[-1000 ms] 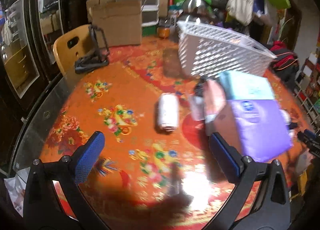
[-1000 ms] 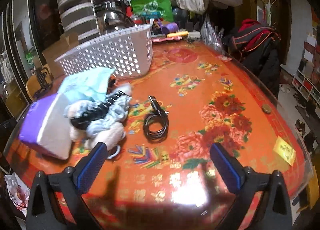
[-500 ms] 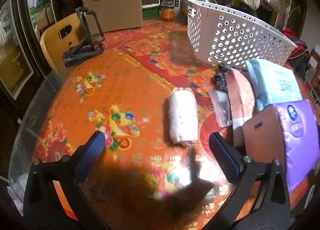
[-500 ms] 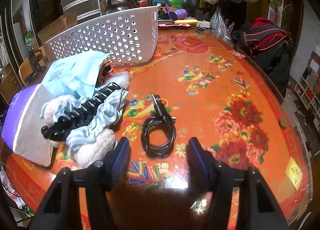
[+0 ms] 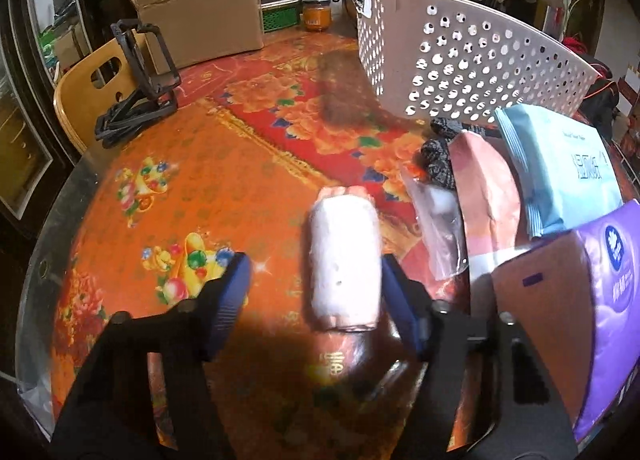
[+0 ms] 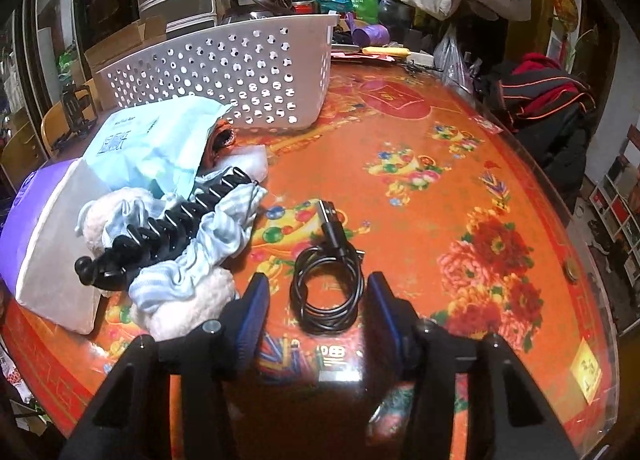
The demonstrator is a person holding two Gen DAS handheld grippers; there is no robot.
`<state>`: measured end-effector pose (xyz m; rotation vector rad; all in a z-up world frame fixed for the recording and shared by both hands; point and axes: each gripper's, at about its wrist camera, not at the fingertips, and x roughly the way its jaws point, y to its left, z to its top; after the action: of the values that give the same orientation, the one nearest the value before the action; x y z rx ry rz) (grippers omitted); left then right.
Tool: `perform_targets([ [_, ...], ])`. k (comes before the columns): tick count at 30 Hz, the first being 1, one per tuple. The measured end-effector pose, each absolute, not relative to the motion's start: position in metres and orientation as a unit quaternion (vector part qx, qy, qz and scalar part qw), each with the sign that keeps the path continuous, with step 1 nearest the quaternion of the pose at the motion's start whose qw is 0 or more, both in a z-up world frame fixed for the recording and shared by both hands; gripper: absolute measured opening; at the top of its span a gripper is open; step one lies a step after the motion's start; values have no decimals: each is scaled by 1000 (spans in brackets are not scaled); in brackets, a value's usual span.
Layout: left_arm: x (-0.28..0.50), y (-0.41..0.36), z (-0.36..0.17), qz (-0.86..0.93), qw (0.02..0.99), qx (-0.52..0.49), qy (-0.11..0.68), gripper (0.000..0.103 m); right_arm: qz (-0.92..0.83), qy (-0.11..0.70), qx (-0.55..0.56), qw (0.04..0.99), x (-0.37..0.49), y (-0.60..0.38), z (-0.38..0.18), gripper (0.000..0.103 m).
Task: Organize soft objects
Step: 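Reach the left tool to the white rolled towel while the right tool reaches the black cable, then carry the towel in the left tool into the basket while the right tool carries the cable there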
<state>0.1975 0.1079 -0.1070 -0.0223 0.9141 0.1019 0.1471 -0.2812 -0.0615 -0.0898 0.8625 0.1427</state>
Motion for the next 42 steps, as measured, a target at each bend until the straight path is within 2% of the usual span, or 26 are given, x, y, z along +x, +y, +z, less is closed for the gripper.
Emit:
perform_targets([
  [1,198,107,-107,49,897,-11,439,55,69,417,-43,905,147,-281,-62,48],
  [3,199,106,-107,42,899,-14,436,35,69,415,-42,906,146,-281,-62,45],
  [4,199,105,-107,37,900,-16,434,31,70,414,-41,907,146,-281,-62,41],
  [5,199,104,-107,30,900,-19,434,30,71,413,-41,907,145,-281,-62,38],
  [18,194,115,-101,13,908,-62,415,30,84,396,-8,914,141,-290,-60,37],
  [30,184,114,-93,18,918,-55,393,30,84,373,-2,924,134,-292,-52,37],
  [35,179,109,-82,23,923,-42,382,30,87,353,4,931,136,-295,-33,37],
  [42,182,108,-41,24,932,-45,359,30,105,327,-12,939,162,-284,7,37],
])
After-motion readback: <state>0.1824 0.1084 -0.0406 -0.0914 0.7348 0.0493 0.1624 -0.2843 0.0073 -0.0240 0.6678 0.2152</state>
